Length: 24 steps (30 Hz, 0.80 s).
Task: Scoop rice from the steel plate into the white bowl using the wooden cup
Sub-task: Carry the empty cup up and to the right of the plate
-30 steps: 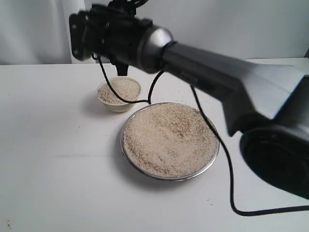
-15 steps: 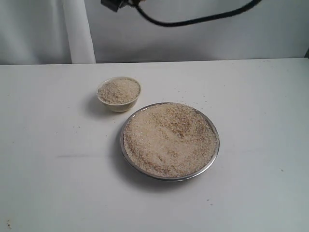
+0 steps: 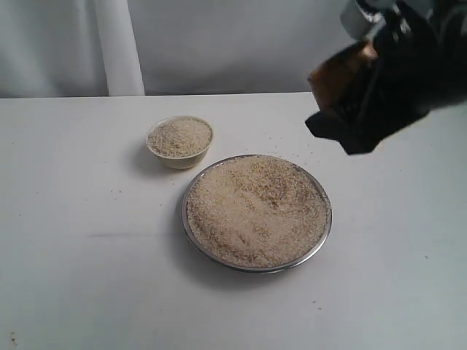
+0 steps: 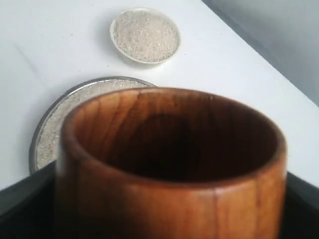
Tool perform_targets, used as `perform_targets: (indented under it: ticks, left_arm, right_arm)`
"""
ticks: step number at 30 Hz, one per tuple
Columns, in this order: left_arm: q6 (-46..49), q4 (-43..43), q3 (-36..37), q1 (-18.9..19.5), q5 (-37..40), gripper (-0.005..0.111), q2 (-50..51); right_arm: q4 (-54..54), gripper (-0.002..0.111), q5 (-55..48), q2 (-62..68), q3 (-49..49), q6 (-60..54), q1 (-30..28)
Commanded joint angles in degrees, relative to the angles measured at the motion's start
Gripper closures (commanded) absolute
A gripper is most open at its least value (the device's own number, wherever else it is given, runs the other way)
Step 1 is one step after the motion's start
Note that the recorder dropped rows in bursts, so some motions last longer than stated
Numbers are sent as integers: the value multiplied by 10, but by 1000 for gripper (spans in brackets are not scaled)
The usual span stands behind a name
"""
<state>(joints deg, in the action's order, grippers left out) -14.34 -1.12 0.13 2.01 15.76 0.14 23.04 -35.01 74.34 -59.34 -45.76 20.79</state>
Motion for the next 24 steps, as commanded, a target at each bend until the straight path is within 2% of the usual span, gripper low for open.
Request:
perform_targets:
  ticks: [1, 2, 5, 14, 24]
  left_arm:
    - [-2, 1, -1, -3, -5, 107, -1]
    - [-2, 1, -1, -3, -5, 107, -1]
    - [-2, 1, -1, -3, -5, 107, -1]
    - [-2, 1, -1, -3, -5, 107, -1]
    - [-2, 1, -1, -3, -5, 107, -1]
  right_arm:
    - [304, 108, 221, -14, 155, -192, -61]
    - [361, 108, 249, -11, 182, -235, -63]
    - [433, 108, 330, 9, 236, -300, -63]
    - [401, 108, 401, 76, 246, -290, -63]
    - [387, 108, 399, 85, 246, -260, -59]
